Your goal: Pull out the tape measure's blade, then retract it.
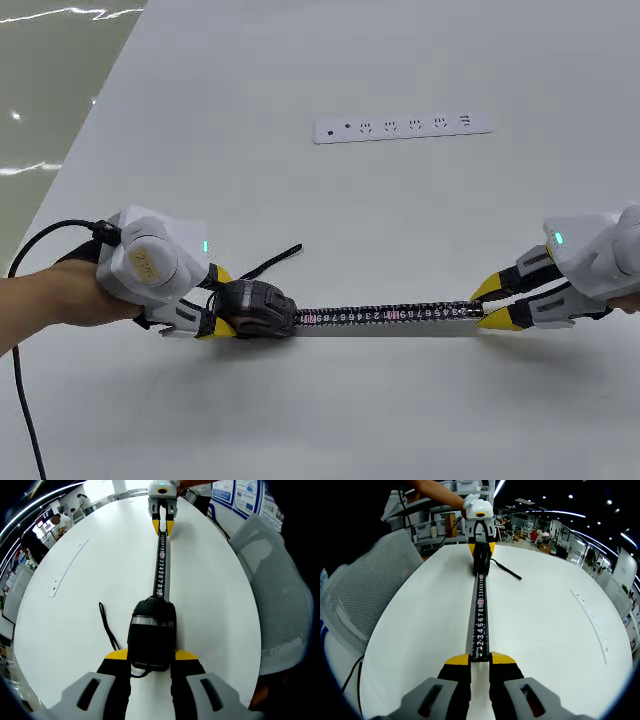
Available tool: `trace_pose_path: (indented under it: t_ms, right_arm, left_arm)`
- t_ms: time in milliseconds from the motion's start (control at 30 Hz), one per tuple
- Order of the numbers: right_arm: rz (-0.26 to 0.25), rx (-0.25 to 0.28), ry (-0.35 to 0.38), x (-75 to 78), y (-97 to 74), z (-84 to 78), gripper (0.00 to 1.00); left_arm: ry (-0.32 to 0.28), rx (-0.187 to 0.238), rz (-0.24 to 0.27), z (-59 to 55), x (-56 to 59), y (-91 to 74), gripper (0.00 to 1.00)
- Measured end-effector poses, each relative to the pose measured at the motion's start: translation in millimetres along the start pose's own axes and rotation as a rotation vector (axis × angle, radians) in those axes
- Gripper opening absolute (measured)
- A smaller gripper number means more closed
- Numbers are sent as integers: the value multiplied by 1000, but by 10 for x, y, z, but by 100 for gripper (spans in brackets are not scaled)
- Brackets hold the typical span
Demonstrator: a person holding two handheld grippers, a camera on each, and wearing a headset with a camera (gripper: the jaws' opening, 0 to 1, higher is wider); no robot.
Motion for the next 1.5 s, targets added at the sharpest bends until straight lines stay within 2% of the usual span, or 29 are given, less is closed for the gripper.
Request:
trace_pose_path:
  t_ms: [900,1500]
  right_arm:
    - [-4,-18,11,-23,-123,-110,12]
    - [-2,-79,-28,70,-30,-193,13]
  left_arm:
    - [3,-6,-5,15,13,-4,25]
    - [-26,-14,-6,34,-6,37,25]
Point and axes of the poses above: the centre of the closed fingertips' face, and the gripper's own axes: y roughly forward along the fingers, x roughly to its right, z roughly out of its top, the point moved 1 cm from there along -y, roughly backward along the fingers, and after that the axes turned 2 degrees about -y, right-handed, at the moved point
